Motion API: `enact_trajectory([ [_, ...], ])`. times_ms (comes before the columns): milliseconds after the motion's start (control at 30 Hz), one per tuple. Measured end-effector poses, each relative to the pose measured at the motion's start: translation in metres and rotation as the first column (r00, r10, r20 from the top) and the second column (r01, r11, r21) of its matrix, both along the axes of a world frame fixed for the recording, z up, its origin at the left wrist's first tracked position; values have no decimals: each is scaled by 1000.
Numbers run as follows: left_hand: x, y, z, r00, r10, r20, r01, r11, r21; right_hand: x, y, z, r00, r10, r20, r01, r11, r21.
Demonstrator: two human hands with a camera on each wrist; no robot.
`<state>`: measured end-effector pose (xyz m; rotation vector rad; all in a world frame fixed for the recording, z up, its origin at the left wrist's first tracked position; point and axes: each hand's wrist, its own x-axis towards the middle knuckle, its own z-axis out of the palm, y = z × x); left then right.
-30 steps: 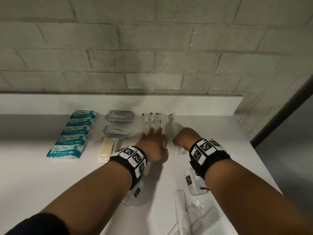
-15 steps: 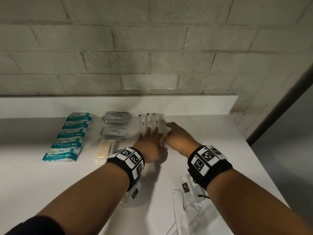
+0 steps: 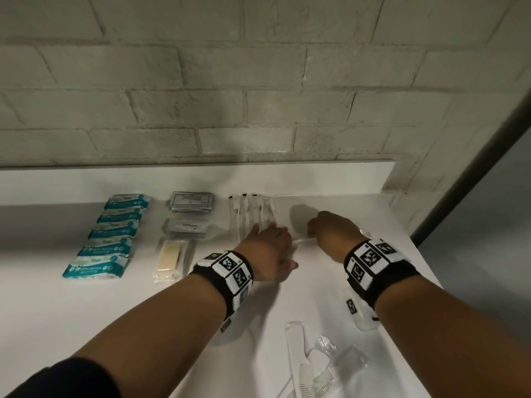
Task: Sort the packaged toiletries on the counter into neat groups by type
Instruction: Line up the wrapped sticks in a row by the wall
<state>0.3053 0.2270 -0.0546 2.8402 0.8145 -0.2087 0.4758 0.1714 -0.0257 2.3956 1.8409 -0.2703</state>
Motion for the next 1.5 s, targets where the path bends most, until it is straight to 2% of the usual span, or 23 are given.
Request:
enact_trajectory([
  [67,0,2,-6,999,9,48,-10,1000,21,5,-3,-1,997,37,-69,-36,999,23],
  [167,-1,2,-8,992,58,110,-60,998,9,12,-7,2,964,29,-264,-13,998,59],
  [267,-2,1,-4,989,107,106,-107,994,-9,13,-9,7,942,74,-327,-85,996,-22],
  [333,-3,2,0,990,122,65,-120,992,-32,12,-10,7,944,81,-320,-75,997,29],
  [400,-3,2,2,993,117,16,-117,993,-31,10,-9,4,970,58,-238,-35,995,98],
  [600,-3,-2,3,993,122,-2,-122,992,-23,-5,-1,-10,984,-149,-94,151,988,12],
  [733,-3,0,1,991,134,-15,-135,989,-57,-4,5,-9,964,-239,-119,246,968,48],
  [900,-4,1,-1,992,129,-6,-129,990,-50,1,21,5,859,-279,-428,336,940,62],
  [1067,-4,3,-3,992,125,3,-124,991,-51,3,18,3,867,-309,-391,335,942,-3],
  [1233,-6,2,-7,993,117,30,-116,993,-33,-13,24,0,786,-342,-515,323,937,-130],
  [1500,-11,6,-1,996,84,12,-82,993,-82,-24,50,-5,699,-283,-657,330,942,-54],
])
